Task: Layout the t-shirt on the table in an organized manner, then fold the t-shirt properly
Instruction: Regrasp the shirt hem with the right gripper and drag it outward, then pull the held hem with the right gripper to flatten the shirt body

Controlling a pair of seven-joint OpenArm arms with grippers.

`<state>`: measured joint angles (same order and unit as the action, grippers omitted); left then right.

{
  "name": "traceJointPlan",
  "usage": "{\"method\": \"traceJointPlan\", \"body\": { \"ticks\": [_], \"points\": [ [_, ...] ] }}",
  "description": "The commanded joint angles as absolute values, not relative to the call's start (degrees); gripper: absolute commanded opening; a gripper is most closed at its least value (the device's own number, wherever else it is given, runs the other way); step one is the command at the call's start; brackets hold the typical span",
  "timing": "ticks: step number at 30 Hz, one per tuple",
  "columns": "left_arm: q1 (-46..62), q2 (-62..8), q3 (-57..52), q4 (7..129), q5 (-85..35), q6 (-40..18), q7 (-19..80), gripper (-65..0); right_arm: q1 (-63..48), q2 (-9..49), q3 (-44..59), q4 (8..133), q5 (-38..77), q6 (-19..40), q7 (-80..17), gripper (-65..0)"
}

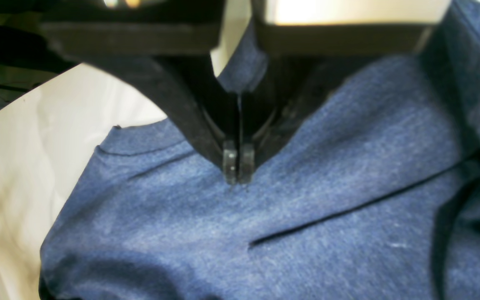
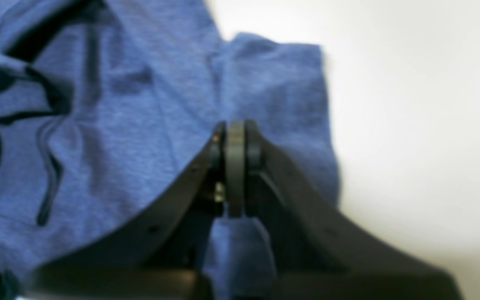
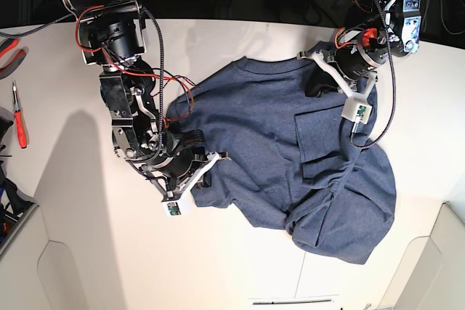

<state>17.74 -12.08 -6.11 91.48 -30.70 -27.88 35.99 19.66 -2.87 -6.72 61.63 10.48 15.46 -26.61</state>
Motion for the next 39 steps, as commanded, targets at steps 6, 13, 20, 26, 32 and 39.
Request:
{"method": "traceJointPlan", "body": {
  "ticks": [6, 13, 20, 26, 32, 39],
  "points": [
    [17.5, -12.4, -6.3, 92.3, -31.5, -28.4, 35.0, -65.0, 20.1, -3.5, -6.6, 61.0, 5.2, 11.9, -25.5, -65.0],
    [17.5, -12.4, -6.3, 92.3, -31.5, -28.4, 35.0, -65.0, 20.0, -2.2, -6.6, 50.5, 0.8, 9.6, -20.2, -65.0],
    [17.5, -12.4, -6.3, 92.3, -31.5, -28.4, 35.7, -65.0, 21.0, 1.5, -6.6, 46.5, -5.2, 5.4, -14.7, -65.0],
    [17.5, -12.4, -6.3, 92.3, -31.5, -28.4, 36.7, -65.0, 24.6, 5.0, -6.6, 46.5, -5.2, 4.4, -12.1, -65.0],
    [17.5, -12.4, -6.3, 92.3, -31.5, -28.4, 37.6, -65.0, 28.3, 7.0, -6.6, 46.5, -5.2, 4.9, -10.4, -65.0],
    [17.5, -12.4, -6.3, 92.3, -30.9, -28.4, 38.0, -65.0, 32.1, 8.6, -6.6, 46.5, -6.3, 5.4, -9.6, -65.0]
  ]
}}
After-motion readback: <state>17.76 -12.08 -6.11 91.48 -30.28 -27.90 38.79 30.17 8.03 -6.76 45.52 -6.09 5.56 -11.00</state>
